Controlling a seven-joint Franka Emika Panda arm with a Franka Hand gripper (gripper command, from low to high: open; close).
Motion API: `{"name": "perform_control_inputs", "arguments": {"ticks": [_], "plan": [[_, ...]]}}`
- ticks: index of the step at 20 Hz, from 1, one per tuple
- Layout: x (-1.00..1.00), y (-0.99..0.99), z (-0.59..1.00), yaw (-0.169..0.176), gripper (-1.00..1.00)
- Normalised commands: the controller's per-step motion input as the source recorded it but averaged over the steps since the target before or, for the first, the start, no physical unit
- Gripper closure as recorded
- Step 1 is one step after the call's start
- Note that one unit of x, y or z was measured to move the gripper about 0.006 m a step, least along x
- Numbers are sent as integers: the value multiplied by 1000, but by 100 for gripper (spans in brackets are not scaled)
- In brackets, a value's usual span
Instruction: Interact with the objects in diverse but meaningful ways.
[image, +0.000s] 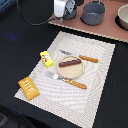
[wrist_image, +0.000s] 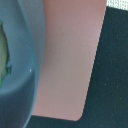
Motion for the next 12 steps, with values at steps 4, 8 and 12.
{"name": "perform_control_inputs", "arguments": {"ticks": [4,8,12], "plan": [[-152,0,-51,-13,100],[-165,11,-132,-6,100],[-208,66,-282,0,100]]}}
